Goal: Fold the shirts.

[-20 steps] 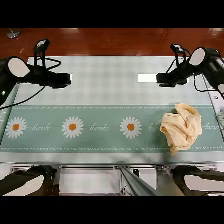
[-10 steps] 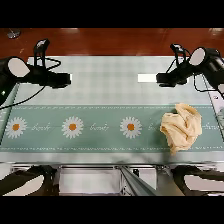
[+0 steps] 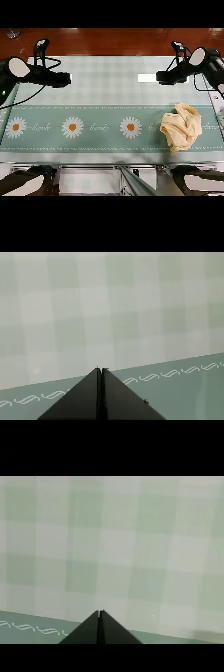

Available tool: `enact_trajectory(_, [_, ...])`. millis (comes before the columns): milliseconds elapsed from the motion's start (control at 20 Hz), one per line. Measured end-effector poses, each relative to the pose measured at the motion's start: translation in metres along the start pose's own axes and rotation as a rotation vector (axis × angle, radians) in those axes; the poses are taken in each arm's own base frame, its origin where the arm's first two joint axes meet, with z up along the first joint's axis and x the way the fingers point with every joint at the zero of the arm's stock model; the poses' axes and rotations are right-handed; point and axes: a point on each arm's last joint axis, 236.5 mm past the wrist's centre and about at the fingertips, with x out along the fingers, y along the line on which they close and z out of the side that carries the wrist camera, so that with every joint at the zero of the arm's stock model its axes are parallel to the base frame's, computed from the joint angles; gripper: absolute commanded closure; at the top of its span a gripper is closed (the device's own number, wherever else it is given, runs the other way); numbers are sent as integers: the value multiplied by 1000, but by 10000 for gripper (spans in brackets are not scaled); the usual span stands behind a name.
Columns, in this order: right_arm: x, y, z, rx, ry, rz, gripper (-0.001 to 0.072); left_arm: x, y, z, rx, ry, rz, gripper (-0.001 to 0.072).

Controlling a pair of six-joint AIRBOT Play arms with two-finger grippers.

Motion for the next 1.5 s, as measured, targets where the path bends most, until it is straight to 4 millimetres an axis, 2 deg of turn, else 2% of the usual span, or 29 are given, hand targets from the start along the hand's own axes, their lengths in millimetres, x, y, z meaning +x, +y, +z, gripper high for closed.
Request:
enact_trajectory(50, [0, 0, 0, 0, -1, 0, 420, 1, 1, 6, -1, -24, 1, 489])
enact_trajectory(100, [0, 0, 0, 3, 0, 0, 73, 3, 1, 9, -4, -36, 2, 125])
enact_trajectory(150, [0, 0, -1, 3, 6, -1, 88, 4, 2, 10, -11, -41, 2, 4])
enact_trajectory(250, [-6, -4, -7, -1, 25, -13, 88, 5, 2, 11, -22, -39, 3, 5])
enact_trajectory(350, [-20, -17, -17, -19, 57, -50, 89, 1, 6, 5, -19, -6, 11, 5])
enact_trajectory(450, [-46, -39, -30, -31, 83, -115, 91, -7, 11, -6, -1, 48, 25, 5])
enact_trajectory(550, [-77, -68, -45, -14, 83, -187, 94, -24, 11, -15, 32, 60, 26, 5])
enact_trajectory(700, [-120, -110, -82, 82, 44, -273, 95, -55, -4, -34, 68, 15, -2, 6])
enact_trajectory(800, [-131, -125, -119, 163, 31, -296, 95, -70, -17, -59, 80, -16, -39, 5])
enact_trajectory(900, [-123, -122, -157, 230, 24, -268, 94, -75, -27, -94, 65, -27, -76, 5])
enact_trajectory(1050, [-89, -112, -201, 323, 37, -204, 95, -61, -25, -142, 11, -16, -95, 6])
enact_trajectory(1100, [-75, -109, -211, 355, 47, -181, 95, -53, -21, -156, -12, 1, -91, 5])
enact_trajectory(1250, [-41, -107, -229, 430, 88, -148, 96, -33, -13, -177, -56, 31, -82, 5])
enact_trajectory(1300, [-30, -107, -233, 450, 110, -139, 143, -27, -10, -180, -68, 38, -77, 5])
enact_trajectory(1350, [-22, -108, -238, 465, 135, -134, 426, -21, -8, -183, -76, 46, -72, 6])
enact_trajectory(1400, [-15, -108, -241, 477, 159, -126, 677, -16, -7, -184, -84, 55, -67, 6])
enact_trajectory(1500, [-10, -100, -233, 466, 174, -78, 693, -13, -5, -176, -71, 45, -57, 5])
